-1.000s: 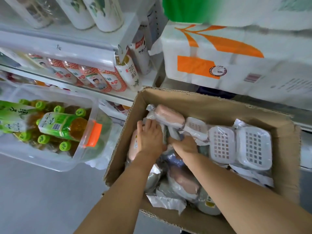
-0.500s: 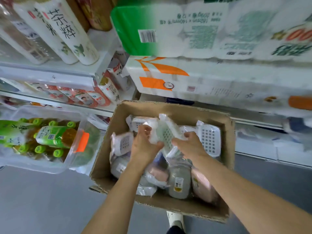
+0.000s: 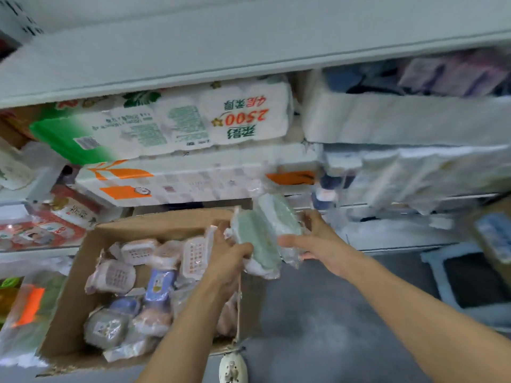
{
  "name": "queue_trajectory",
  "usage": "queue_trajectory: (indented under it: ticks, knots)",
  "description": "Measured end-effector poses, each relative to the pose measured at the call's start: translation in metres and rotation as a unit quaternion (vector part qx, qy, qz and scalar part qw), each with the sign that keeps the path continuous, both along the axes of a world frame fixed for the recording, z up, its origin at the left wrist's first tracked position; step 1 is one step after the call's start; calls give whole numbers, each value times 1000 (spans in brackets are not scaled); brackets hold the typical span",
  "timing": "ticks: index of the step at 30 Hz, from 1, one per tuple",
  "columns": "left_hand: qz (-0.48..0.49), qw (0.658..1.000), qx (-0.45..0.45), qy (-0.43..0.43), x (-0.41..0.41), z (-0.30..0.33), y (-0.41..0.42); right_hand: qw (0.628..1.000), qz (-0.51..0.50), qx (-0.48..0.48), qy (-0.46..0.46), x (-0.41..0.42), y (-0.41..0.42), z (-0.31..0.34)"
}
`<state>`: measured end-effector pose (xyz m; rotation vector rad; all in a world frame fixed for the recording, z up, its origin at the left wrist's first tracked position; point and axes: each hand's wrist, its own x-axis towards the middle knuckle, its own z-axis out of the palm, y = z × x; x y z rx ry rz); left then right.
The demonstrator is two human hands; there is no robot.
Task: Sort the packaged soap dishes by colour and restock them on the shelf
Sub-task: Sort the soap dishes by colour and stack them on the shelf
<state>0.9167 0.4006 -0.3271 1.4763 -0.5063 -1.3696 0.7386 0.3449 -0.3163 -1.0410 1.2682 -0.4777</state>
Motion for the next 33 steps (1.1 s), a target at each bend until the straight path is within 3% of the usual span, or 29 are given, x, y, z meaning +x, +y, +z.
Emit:
queue_trajectory:
  ticks: [6,13,19,24,30,33]
  knots:
    - [-115,992,-52,5,-151,25,-31,991,-128,-48,10,-153,1,15]
    - [-257,963,-38,72,-302,46,-59,973,-226,-23,-40,-324,18,34]
    - [-325,943,-50,44,-419,50,-80,943,-330,-34,-33,-410,30,25]
    - [-379,923,-60,-4,-502,35,-99,895,-446,-11,7,-484,15,16]
    - [-489,871,-42,-7,-596,11,-160,895,-443,23,37,-589,-13,-7]
    - [-495,868,-41,-31,-640,-8,-199,895,-439,13,76,-637,-32,-20]
